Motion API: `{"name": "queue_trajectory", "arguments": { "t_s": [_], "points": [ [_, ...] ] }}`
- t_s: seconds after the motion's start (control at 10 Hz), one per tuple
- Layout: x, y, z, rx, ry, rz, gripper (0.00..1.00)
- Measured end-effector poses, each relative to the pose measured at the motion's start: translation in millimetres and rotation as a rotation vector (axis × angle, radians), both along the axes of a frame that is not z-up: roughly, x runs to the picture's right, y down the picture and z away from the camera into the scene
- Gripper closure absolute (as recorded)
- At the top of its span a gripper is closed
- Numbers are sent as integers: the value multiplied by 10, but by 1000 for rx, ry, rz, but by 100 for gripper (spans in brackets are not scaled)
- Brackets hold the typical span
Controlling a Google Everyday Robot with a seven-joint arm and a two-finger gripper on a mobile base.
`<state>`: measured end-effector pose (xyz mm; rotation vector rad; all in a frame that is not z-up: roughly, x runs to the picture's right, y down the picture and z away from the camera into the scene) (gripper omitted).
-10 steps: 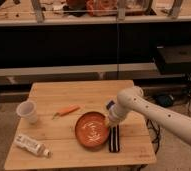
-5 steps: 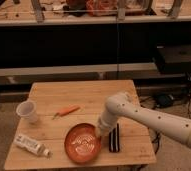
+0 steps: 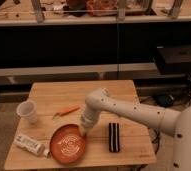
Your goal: Drag the ceramic bowl in a circle
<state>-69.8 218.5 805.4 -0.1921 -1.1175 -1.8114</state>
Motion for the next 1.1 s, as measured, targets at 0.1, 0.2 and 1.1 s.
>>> {"name": "queue_trajectory", "arguments": {
  "t_s": [0.1,0.2,1.1],
  "points": [
    [-45,-160,128,10,-7,5,100],
    [-72,-313,238,23,-9,13,100],
    [1277,-651,290,80,241,178,100]
  ]
}}
